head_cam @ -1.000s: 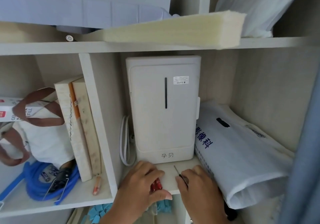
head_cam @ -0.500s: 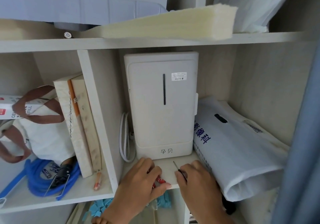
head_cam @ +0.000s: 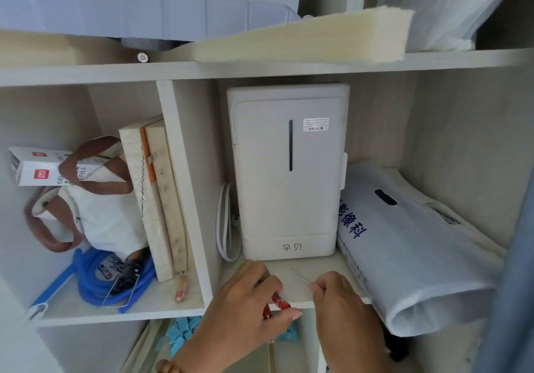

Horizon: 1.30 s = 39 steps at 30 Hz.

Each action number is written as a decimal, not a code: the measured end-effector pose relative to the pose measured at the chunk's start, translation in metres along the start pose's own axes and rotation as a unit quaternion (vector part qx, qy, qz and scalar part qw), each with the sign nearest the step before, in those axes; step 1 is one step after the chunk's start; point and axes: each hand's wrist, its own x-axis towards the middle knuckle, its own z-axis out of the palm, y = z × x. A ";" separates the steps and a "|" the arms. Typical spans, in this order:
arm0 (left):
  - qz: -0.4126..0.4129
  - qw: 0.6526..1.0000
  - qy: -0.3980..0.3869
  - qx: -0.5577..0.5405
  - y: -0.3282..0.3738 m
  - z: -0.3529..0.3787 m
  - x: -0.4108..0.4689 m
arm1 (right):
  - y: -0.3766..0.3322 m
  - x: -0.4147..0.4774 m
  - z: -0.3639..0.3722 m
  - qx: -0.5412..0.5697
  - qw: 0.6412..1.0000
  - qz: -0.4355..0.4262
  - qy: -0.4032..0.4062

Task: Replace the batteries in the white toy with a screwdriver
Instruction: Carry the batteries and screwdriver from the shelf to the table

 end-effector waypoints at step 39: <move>-0.381 0.878 0.079 0.279 -0.041 -0.442 -0.497 | -0.467 -0.308 0.187 0.280 0.806 -0.417 -0.313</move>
